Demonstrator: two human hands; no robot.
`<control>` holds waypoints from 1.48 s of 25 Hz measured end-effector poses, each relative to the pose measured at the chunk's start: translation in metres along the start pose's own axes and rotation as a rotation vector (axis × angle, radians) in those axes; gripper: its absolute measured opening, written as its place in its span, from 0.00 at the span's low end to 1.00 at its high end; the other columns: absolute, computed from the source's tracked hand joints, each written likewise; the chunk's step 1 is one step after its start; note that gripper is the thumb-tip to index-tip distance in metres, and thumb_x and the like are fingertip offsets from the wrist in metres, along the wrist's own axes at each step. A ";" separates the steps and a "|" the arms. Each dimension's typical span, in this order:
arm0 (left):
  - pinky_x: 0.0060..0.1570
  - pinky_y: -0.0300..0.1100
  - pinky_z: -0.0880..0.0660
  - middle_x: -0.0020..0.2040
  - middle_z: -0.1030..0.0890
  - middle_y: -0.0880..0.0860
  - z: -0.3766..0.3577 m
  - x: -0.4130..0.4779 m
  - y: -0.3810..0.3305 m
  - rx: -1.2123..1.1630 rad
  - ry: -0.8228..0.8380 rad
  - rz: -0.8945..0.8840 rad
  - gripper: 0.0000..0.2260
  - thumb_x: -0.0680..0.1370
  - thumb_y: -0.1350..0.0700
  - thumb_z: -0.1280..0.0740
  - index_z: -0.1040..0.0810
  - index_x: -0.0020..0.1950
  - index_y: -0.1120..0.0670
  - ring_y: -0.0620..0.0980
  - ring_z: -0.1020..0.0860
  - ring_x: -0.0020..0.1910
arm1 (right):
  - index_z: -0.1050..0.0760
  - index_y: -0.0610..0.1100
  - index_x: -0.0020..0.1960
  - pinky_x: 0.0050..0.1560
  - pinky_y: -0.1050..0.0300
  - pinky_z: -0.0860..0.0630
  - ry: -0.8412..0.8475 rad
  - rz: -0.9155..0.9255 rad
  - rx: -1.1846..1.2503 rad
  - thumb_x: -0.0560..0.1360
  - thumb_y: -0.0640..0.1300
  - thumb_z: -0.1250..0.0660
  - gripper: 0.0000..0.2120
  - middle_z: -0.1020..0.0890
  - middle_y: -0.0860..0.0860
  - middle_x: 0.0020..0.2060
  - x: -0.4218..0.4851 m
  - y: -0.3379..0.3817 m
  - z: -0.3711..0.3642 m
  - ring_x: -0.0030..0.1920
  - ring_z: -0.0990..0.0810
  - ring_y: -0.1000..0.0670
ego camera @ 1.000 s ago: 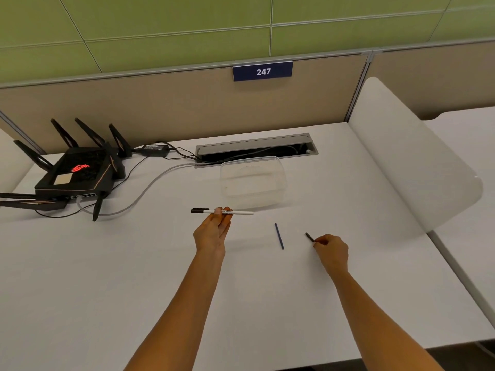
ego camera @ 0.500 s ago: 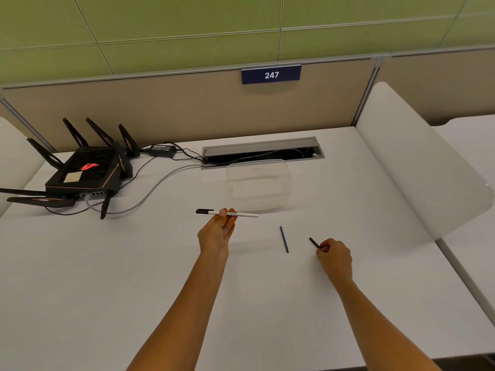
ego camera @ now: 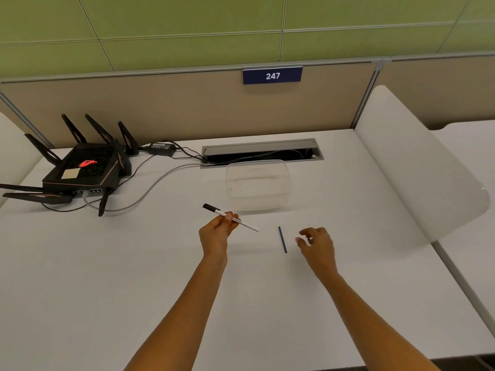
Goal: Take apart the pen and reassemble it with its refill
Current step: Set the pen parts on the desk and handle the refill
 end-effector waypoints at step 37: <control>0.75 0.53 0.52 0.80 0.53 0.55 0.047 -0.024 0.109 1.729 0.293 -0.530 0.38 0.77 0.32 0.59 0.54 0.79 0.57 0.53 0.55 0.79 | 0.23 0.44 0.52 0.49 0.55 0.19 0.329 0.209 -0.093 0.77 0.44 0.35 0.06 0.18 0.49 0.46 -0.025 0.056 -0.087 0.45 0.19 0.51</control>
Point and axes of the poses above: each hand's wrist, its own x-axis towards the middle knuckle, its own z-axis out of the back of the hand, y = z × x, the point moved 6 cm from there along x, towards the middle knuckle
